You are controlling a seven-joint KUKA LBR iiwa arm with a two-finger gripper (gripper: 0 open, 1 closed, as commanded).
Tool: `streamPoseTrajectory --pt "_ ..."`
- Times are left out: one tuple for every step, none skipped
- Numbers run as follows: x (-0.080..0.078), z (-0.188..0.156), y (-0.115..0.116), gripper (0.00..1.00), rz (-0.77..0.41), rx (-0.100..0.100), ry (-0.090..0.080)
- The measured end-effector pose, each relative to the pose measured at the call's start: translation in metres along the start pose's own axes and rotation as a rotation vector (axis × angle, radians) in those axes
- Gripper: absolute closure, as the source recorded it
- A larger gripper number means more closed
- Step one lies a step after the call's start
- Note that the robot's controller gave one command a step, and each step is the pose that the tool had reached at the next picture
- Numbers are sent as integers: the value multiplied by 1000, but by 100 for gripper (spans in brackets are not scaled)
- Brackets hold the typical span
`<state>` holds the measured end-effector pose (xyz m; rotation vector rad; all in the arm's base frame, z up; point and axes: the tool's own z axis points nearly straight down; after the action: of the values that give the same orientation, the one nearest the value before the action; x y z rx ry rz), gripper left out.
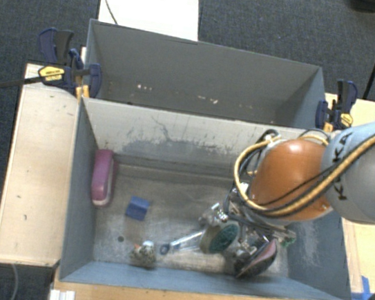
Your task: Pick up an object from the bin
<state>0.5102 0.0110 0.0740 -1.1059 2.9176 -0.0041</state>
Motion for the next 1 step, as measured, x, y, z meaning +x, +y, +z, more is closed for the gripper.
streamPoseTrajectory --pt "0 -1 0 100 0 0 -1"
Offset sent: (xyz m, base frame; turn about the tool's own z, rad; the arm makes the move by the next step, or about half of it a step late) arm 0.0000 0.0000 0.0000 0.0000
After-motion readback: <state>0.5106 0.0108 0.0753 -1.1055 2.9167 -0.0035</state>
